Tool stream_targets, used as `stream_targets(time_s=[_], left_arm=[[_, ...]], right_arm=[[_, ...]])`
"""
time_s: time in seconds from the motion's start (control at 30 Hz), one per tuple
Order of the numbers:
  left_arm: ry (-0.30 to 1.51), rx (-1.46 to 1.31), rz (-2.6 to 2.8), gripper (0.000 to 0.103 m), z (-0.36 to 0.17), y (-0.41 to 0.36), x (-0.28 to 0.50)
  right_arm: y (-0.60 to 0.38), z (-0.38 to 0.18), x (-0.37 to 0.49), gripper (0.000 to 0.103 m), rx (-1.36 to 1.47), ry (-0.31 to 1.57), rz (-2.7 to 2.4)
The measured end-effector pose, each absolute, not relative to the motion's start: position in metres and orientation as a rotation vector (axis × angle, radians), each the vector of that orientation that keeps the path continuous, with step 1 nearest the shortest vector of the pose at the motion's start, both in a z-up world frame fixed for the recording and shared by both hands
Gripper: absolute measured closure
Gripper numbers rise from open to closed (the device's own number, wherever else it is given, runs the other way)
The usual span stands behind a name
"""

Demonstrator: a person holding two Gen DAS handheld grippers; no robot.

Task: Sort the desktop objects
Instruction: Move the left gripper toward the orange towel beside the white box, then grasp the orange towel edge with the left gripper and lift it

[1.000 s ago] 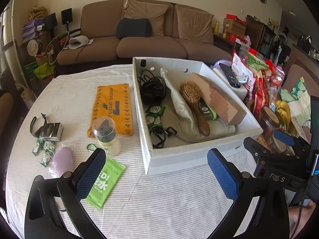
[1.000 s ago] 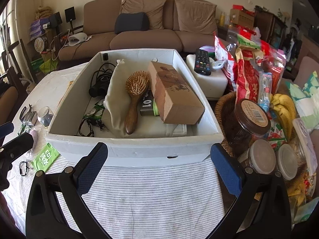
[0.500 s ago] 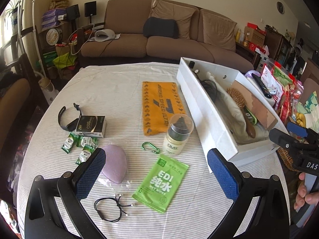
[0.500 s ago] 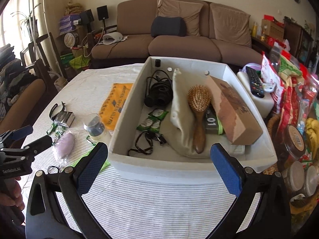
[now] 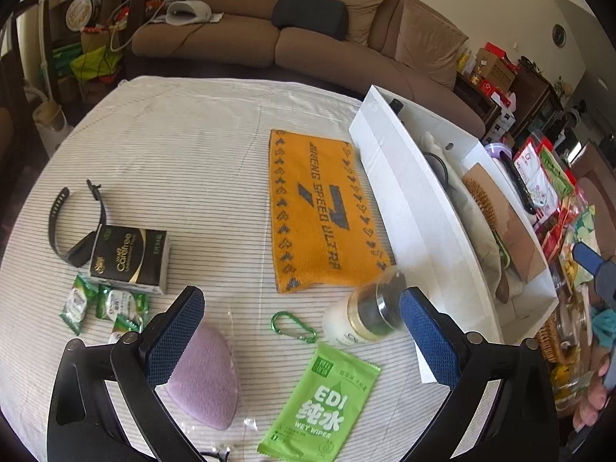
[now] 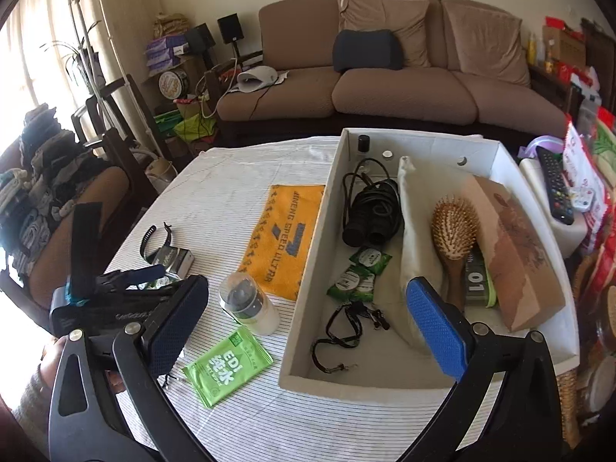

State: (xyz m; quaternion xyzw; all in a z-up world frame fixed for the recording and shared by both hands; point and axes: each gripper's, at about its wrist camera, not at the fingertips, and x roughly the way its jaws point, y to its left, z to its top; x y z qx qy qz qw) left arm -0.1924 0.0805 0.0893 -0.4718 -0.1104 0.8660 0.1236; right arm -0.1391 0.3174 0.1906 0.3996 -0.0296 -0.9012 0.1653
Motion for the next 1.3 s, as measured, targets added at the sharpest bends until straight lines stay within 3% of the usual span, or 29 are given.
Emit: stream_targets(time_s=[0.1,0.17,0.27,0.3,0.37,0.4,0.47,0.63,0.73,0.77,0.87,0.97,1.3], left_arm=[[-0.348,-1.414,2.476,0.001,0.079,0.083,-0.221],[-0.357,-1.460,2.448,0.004,0.070,0.087,-0.238],[-0.334,-1.537,2.429,0.008,0.053,0.092,-0.257],[-0.340,-1.556,2.415,0.012,0.048,0.092,-0.262],[-0.370,-1.592,2.373,0.033,0.038,0.093,-0.269],[-0.387,-1.608,2.354,0.049,0.032,0.094,-0.271],[-0.426,-1.631,2.313,0.058,0.023,0.095,-0.273],[-0.467,-1.642,2.285,0.058,0.012,0.099,-0.277],[-0.490,-1.694,2.316,0.050,0.011,0.093,-0.280],[-0.507,-1.701,2.323,0.038,0.011,0.090,-0.279],[-0.501,-1.695,2.306,0.040,0.010,0.090,-0.276],[-0.519,-1.714,2.258,0.095,0.005,0.094,-0.276],[-0.866,-1.474,2.186,0.098,0.045,0.084,-0.286]], right_arm=[[0.310,0.193,-0.160,0.010,1.145,-0.093,-2.508],[0.303,0.193,-0.173,0.029,1.152,-0.086,-2.481],[0.292,0.193,-0.189,0.032,1.152,-0.042,-2.476],[0.287,0.194,-0.193,0.032,1.149,-0.029,-2.473],[0.280,0.193,-0.202,0.034,1.156,-0.019,-2.457],[0.276,0.193,-0.205,0.034,1.158,-0.021,-2.448],[0.269,0.191,-0.209,0.034,1.160,-0.011,-2.436],[0.260,0.183,-0.211,0.034,1.171,0.014,-2.429],[0.261,0.176,-0.209,0.034,1.194,0.004,-2.418],[0.261,0.175,-0.208,0.034,1.198,0.006,-2.418],[0.263,0.171,-0.207,0.034,1.208,0.017,-2.423],[0.267,0.169,-0.208,0.034,1.218,-0.001,-2.428],[0.271,0.169,-0.209,0.034,1.238,0.030,-2.427]])
